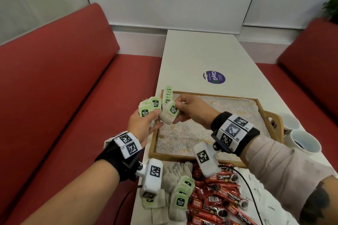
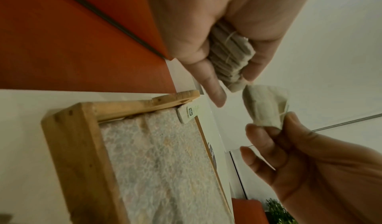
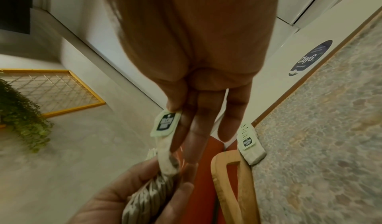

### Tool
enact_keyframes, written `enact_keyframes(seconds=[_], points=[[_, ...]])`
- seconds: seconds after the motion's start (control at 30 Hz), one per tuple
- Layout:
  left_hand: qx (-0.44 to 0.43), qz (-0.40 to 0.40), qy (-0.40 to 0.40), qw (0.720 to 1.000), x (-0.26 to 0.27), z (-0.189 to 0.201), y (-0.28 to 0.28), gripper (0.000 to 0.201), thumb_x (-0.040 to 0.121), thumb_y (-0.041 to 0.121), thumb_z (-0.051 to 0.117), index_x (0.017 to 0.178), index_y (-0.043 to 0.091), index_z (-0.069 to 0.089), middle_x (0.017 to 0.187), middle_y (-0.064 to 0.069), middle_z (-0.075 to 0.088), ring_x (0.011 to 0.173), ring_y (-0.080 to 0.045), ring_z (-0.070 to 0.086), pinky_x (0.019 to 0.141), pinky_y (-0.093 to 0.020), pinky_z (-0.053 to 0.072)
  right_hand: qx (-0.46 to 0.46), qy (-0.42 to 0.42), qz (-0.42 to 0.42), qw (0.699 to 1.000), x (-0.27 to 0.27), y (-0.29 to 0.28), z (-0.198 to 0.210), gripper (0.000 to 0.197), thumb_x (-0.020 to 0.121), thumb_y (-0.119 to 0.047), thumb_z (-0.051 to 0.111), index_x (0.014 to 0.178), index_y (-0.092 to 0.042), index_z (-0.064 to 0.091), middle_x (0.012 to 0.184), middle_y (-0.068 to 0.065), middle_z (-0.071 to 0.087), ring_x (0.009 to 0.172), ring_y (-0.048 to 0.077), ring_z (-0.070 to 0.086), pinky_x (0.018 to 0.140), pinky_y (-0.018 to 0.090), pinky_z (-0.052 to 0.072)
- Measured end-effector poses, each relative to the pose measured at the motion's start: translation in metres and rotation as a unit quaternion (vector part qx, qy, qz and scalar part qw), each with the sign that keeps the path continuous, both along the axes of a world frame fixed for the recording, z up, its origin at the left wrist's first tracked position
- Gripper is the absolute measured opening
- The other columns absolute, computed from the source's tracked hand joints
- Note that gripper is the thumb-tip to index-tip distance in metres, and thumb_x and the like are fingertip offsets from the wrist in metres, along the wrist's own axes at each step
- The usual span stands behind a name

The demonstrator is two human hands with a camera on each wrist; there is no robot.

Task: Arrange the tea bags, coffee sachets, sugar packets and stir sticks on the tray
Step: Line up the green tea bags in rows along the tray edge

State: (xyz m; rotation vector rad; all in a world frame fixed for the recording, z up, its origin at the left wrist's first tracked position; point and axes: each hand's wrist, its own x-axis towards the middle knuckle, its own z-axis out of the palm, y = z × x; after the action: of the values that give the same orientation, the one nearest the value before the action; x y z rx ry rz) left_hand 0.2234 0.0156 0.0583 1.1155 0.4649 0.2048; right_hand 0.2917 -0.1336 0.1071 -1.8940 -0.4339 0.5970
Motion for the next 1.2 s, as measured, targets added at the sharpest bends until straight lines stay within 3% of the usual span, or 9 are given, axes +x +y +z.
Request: enact_keyframes(seconds=[0.23, 0.33, 0.5, 0.63, 0.8, 1.03, 1.2], points=[[0.022, -0.059, 0.010, 0.998, 0.003, -0.003, 0.006, 0.023, 0.087, 0.002, 0.063, 0.107, 0.012, 0.060, 0.103, -0.008, 0.070, 0.088, -0.019, 0.068, 0.062, -0.026, 0.059, -0.038, -0.001, -0.001, 0.999, 0.011, 0.007, -0.009, 0.018, 0.102, -0.017, 0.042, 0.085, -0.015, 0.049, 0.077, 0.000, 0.067, 0.061, 0.013, 0.065, 0.058, 0.022, 0.046], [0.021, -0.087, 0.011, 0.996, 0.007, -0.005, 0.010, 0.029, 0.084, -0.001, 0.064, 0.110, 0.011, 0.058, 0.103, -0.009, 0.069, 0.088, -0.020, 0.068, 0.063, -0.025, 0.058, -0.048, -0.008, -0.013, 0.999, 0.016, 0.011, -0.010, 0.018, 0.101, -0.017, 0.043, 0.085, -0.015, 0.050, 0.076, 0.000, 0.067, 0.058, 0.013, 0.062, 0.056, 0.022, 0.045], [0.017, -0.103, 0.016, 0.994, 0.012, -0.003, 0.012, 0.037, 0.077, -0.016, 0.064, 0.102, 0.010, 0.058, 0.089, -0.007, 0.070, 0.074, -0.016, 0.068, 0.062, -0.023, 0.058, -0.049, -0.037, -0.033, 0.998, 0.027, 0.019, -0.008, 0.015, 0.098, -0.016, 0.048, 0.084, -0.012, 0.054, 0.075, 0.004, 0.063, 0.053, 0.011, 0.056, 0.054, 0.023, 0.044], [-0.021, -0.110, 0.001, 0.994, 0.015, 0.001, 0.013, 0.034, 0.079, -0.013, 0.062, 0.105, 0.010, 0.058, 0.091, -0.006, 0.070, 0.070, -0.012, 0.069, 0.062, -0.021, 0.058, -0.036, -0.055, -0.040, 0.997, 0.028, 0.025, -0.003, 0.017, 0.097, -0.015, 0.050, 0.081, -0.013, 0.056, 0.068, 0.000, 0.058, 0.051, 0.009, 0.053, 0.052, 0.023, 0.043], [-0.037, -0.099, -0.012, 0.994, 0.017, 0.007, 0.010, 0.034, 0.080, -0.011, 0.063, 0.106, 0.010, 0.058, 0.094, -0.007, 0.070, 0.071, -0.012, 0.070, 0.062, -0.019, 0.057, -0.015, -0.071, -0.056, 0.996, 0.026, 0.028, 0.000, 0.016, 0.097, -0.015, 0.052, 0.082, -0.010, 0.056, 0.065, 0.000, 0.057, 0.047, 0.008, 0.051, 0.049, 0.020, 0.043], [-0.043, -0.070, -0.012, 0.997, 0.020, 0.010, 0.010, 0.039, 0.079, -0.011, 0.063, 0.111, 0.010, 0.057, 0.098, -0.008, 0.069, 0.076, -0.012, 0.068, 0.059, -0.016, 0.055, 0.024, -0.033, -0.115, 0.993, 0.022, 0.021, 0.003, 0.015, 0.100, -0.018, 0.044, 0.101, -0.006, 0.054, 0.073, 0.005, 0.063, 0.048, 0.014, 0.057, 0.049, 0.024, 0.042], [-0.070, -0.046, -0.021, 0.996, 0.017, 0.014, 0.016, 0.037, 0.082, -0.012, 0.060, 0.113, 0.008, 0.056, 0.105, -0.012, 0.067, 0.083, -0.017, 0.066, 0.061, -0.018, 0.057, -0.032, -0.089, -0.080, 0.992, 0.009, 0.005, -0.002, 0.012, 0.095, -0.013, 0.052, 0.084, -0.015, 0.056, 0.078, 0.001, 0.065, 0.056, 0.013, 0.062, 0.055, 0.022, 0.045]])
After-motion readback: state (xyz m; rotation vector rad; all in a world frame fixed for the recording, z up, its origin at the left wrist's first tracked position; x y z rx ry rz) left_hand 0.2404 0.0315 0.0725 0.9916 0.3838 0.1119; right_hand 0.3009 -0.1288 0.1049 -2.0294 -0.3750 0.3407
